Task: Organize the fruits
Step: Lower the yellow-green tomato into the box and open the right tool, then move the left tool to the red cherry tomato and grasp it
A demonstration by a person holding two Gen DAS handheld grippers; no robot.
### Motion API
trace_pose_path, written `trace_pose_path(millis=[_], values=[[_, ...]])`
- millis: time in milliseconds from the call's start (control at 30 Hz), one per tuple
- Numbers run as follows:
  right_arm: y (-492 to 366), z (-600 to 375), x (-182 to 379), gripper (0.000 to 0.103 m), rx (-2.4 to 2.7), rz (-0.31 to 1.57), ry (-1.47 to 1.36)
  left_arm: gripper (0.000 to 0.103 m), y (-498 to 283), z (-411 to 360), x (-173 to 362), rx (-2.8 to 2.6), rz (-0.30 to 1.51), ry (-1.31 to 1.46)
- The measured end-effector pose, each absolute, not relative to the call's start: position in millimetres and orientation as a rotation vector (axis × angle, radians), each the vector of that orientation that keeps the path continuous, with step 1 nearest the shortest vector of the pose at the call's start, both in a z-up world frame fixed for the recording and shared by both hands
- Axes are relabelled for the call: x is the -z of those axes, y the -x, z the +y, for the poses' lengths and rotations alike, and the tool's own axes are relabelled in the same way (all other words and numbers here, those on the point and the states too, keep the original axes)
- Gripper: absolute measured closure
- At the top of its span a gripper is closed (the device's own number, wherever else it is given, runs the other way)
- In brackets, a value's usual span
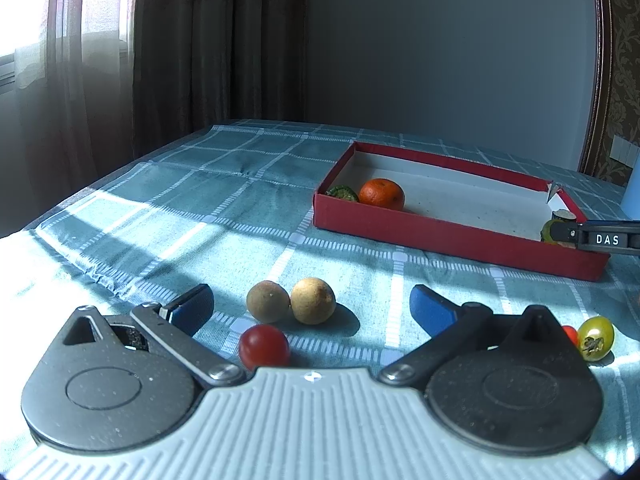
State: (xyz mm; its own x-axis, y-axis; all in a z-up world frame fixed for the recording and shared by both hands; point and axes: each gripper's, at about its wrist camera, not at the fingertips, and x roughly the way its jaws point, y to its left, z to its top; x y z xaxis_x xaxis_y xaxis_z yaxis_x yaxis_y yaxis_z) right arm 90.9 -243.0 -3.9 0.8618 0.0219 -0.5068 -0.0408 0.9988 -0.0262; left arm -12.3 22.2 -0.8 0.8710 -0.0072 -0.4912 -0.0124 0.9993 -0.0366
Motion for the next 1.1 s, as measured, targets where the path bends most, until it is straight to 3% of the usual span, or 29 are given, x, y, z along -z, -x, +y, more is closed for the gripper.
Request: trace_pose_path(millis=[200,367,467,833,967,1100], values=[[-70.2,-249.2,-9.5,0.043,-0.028,0.481,-0.002,0.000,16.5,30.0,0.2,0.006,0.502,0.081],[-33.9,-263.1,-20.0,0.026,-0.030,0.407,-0.051,0.000,56.8,42.3,-1.4,0.077,0.375,0.013],[-22.3,-272.4,-15.5,0.026,-0.018,0.404,-0.078,0.000,78.8,51.0,0.6,0.092,0.319,-0.024],[-27.0,-269.0,-9.4,0.026,-0.034,0.446,-0.080,0.004,59.0,55.8,-4.0,0.031,0.444,-0.012],[-26.1,-268.9,-8.7,0.026,-0.030,0.446,-0.078,0.013,44.4,42.5,-3.4,0.035,0.501,-0.049],[-26.7,-270.2,-8.6,0.026,-0.026,0.446,-0.083,0.030,34.3,32.5,2.4,0.046,0.536,-0.081]])
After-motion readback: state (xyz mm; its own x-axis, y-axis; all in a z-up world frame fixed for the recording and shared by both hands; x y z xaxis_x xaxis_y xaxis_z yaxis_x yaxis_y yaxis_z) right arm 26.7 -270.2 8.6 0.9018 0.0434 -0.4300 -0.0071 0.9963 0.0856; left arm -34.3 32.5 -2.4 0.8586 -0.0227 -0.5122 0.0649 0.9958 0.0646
